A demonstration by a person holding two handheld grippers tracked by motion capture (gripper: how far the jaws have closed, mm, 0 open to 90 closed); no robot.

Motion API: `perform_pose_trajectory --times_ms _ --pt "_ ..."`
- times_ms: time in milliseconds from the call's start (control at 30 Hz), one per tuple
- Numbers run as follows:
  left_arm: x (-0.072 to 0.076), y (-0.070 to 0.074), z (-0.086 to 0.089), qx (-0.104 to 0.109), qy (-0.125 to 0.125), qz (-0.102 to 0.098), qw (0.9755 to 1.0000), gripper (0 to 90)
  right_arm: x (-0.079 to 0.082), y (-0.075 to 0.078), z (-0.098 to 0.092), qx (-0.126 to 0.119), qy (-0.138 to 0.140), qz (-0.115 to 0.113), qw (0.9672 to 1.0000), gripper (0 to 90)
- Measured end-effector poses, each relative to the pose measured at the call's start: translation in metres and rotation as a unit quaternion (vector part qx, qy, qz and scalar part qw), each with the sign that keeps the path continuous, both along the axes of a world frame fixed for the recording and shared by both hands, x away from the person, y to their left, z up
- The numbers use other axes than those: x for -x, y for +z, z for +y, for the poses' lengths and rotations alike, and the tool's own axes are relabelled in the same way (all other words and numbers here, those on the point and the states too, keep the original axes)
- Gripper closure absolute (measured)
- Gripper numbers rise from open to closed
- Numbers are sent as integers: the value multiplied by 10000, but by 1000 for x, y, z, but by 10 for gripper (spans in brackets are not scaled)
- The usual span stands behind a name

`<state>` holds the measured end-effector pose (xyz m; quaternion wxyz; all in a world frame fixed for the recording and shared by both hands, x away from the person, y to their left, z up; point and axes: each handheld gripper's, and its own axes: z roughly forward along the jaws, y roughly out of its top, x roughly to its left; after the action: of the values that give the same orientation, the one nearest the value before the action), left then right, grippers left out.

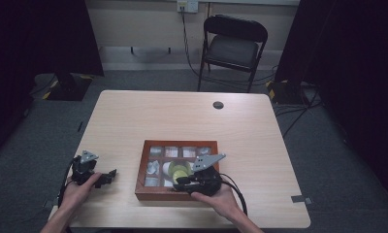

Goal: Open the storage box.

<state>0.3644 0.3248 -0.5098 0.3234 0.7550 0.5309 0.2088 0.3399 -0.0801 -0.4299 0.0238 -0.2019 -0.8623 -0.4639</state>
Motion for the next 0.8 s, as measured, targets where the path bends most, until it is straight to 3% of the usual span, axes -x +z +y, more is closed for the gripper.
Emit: perform_pose_trajectory --times_ms 167,467,667,800 --pt "0 0 0 1 0 0 10000 0 0 -8 5 108 26 64 9999 731" --pt "0 0 0 4 -6 -1 10000 0 1 -11 8 245 59 -35 9997 802" --pt "0 0 0 5 -4 -1 10000 0 1 -14 9 327 126 -87 9993 802" --pt "0 0 0 4 -3 -1 10000 0 0 -15 8 274 137 -44 9995 804"
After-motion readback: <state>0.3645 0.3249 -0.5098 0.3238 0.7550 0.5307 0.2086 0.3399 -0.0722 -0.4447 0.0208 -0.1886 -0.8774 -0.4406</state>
